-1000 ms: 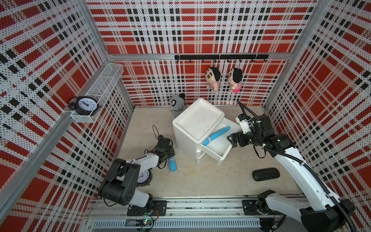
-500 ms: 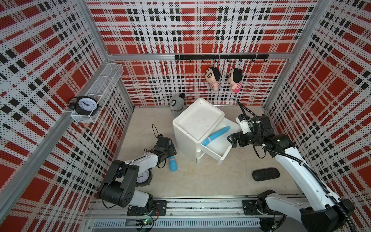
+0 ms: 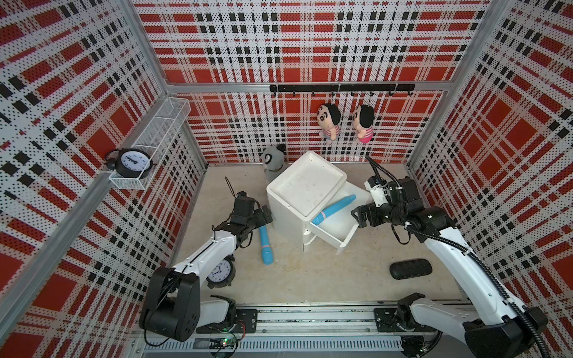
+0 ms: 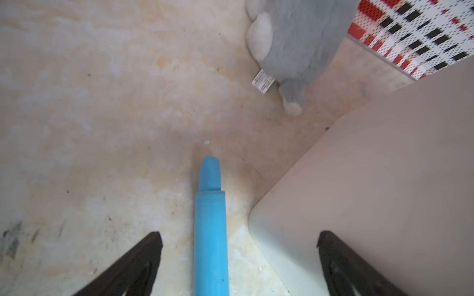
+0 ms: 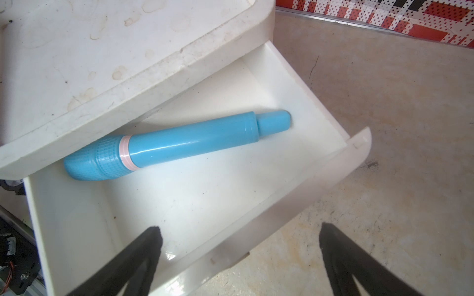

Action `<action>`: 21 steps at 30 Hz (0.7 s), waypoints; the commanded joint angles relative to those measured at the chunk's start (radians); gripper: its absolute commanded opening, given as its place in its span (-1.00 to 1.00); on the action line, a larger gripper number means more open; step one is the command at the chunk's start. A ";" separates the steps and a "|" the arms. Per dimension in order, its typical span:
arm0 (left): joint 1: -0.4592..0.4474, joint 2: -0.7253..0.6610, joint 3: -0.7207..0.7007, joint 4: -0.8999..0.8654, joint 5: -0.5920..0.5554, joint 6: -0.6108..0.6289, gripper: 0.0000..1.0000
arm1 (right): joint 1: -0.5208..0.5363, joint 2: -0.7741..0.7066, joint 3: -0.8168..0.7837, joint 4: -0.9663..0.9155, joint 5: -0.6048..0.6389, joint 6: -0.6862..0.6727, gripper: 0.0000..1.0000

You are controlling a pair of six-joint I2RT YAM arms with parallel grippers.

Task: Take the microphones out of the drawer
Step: Pick up the microphone from the drawer.

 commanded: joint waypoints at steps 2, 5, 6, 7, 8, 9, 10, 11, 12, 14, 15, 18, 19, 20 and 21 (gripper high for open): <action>0.032 -0.042 0.090 -0.078 0.008 0.108 0.96 | 0.010 -0.009 0.026 -0.019 0.027 0.000 1.00; 0.025 -0.033 0.165 -0.143 -0.016 0.195 0.96 | 0.010 -0.001 0.037 -0.025 0.042 0.015 1.00; 0.022 -0.028 0.189 -0.158 -0.012 0.225 0.96 | 0.010 0.006 0.041 -0.029 0.046 0.020 1.00; 0.016 -0.021 0.212 -0.175 -0.020 0.247 0.96 | 0.009 0.012 0.046 -0.033 0.048 0.023 0.99; 0.010 -0.010 0.242 -0.197 -0.040 0.259 0.96 | 0.010 0.018 0.048 -0.035 0.052 0.026 1.00; -0.001 0.000 0.280 -0.232 -0.068 0.280 0.96 | 0.011 0.025 0.051 -0.039 0.061 0.029 1.00; -0.010 -0.001 0.301 -0.251 -0.109 0.300 0.96 | 0.010 0.027 0.055 -0.044 0.074 0.034 1.00; -0.042 -0.008 0.317 -0.258 -0.142 0.311 0.96 | 0.010 0.031 0.059 -0.048 0.083 0.037 1.00; -0.061 -0.017 0.334 -0.266 -0.167 0.328 0.96 | 0.011 0.029 0.064 -0.049 0.090 0.039 1.00; -0.083 -0.046 0.355 -0.266 -0.181 0.356 0.96 | 0.011 0.023 0.069 -0.044 0.099 0.047 0.99; -0.089 -0.061 0.370 -0.265 -0.179 0.364 0.97 | 0.010 0.019 0.070 -0.041 0.101 0.051 1.00; -0.093 -0.091 0.414 -0.274 -0.113 0.403 0.96 | 0.010 0.016 0.074 -0.040 0.120 0.057 0.99; -0.096 -0.099 0.430 -0.281 -0.069 0.422 0.96 | 0.010 0.015 0.075 -0.042 0.123 0.057 0.99; -0.102 -0.101 0.446 -0.289 -0.032 0.442 0.96 | 0.009 0.018 0.078 -0.047 0.123 0.055 1.00; -0.114 -0.098 0.468 -0.304 0.000 0.467 0.96 | 0.009 0.022 0.081 -0.051 0.121 0.050 1.00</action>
